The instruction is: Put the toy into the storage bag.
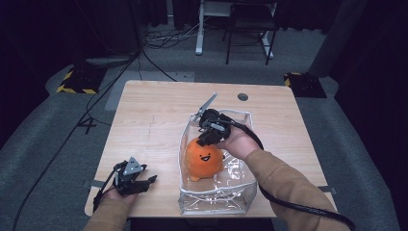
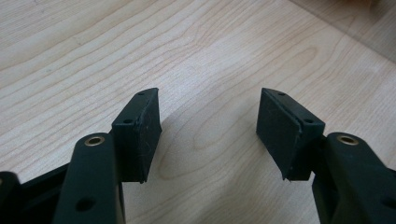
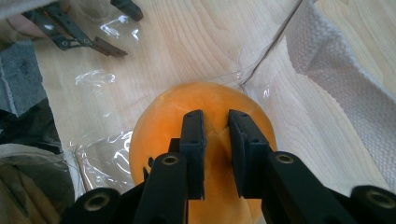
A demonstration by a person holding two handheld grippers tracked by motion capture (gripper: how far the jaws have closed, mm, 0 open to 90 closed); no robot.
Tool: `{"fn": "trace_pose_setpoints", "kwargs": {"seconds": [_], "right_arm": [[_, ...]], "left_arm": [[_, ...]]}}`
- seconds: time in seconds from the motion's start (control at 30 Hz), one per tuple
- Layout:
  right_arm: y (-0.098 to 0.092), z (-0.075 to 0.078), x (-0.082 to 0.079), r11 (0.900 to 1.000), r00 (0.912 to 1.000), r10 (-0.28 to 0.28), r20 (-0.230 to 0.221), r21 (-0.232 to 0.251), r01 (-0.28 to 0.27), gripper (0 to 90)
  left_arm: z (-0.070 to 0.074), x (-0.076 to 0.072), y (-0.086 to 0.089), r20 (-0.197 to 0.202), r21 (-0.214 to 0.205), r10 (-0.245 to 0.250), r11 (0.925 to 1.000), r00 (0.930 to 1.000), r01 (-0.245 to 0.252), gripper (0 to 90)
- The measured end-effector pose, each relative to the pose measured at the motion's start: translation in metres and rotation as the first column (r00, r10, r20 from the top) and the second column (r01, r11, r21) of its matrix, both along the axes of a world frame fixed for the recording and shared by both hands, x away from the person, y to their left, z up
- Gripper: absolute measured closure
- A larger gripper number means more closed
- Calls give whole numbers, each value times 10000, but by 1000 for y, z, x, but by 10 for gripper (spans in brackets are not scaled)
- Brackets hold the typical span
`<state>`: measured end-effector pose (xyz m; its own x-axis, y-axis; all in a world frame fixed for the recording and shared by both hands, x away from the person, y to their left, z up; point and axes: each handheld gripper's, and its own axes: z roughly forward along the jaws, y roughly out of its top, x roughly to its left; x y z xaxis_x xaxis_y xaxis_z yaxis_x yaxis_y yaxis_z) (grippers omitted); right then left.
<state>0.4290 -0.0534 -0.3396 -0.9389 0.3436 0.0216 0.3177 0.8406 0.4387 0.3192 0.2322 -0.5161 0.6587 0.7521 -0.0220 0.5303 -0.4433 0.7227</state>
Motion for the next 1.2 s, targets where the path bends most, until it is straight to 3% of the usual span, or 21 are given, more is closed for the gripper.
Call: {"fn": "trace_pose_setpoints", "kwargs": {"seconds": [0.2,0.37,0.67,1.0,1.2], "right_arm": [[0,-5,0,9993,9999,61,-81,-373,-64,741],[-1,-4,0,9997,9999,5,-144,-264,-9,731],[-5,3,-1,9996,9998,-19,-204,283,25,660],[-21,38,-9,9893,9994,-176,298,1452,131,619],[-35,52,-11,9831,9973,-440,585,1800,328,594]], "left_arm": [[0,0,0,-4,-2,-2,10000,10000,2,403],[0,0,0,-5,0,-4,10000,10000,4,403],[0,0,0,-9,0,-5,10000,10000,5,403],[0,0,0,-9,2,-7,10000,10000,7,403],[0,0,0,-7,4,-9,10000,10000,9,403]]}}
